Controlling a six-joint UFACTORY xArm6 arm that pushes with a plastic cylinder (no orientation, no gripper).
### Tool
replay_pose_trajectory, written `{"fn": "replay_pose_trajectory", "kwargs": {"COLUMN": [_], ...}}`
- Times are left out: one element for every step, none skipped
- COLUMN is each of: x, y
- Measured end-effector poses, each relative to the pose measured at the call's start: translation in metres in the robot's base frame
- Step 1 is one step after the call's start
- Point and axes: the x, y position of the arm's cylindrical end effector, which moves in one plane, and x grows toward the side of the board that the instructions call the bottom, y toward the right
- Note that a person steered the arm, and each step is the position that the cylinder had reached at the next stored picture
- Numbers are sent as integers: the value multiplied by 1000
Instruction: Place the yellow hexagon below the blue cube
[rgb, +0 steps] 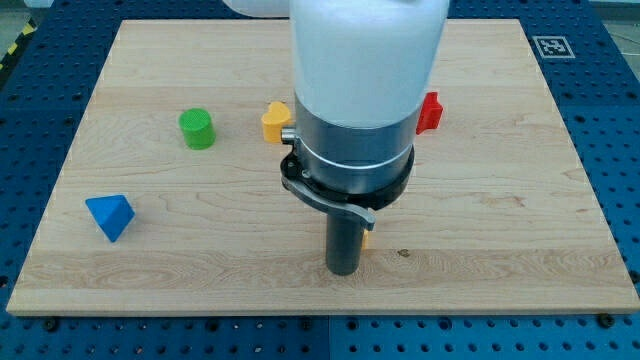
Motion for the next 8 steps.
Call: {"fn": "replay_pose_trajectory", "kwargs": {"x": [0, 0, 2, 2, 2, 2, 2, 0], "y": [-1, -1, 2, 7, 12, 12, 16, 22]}}
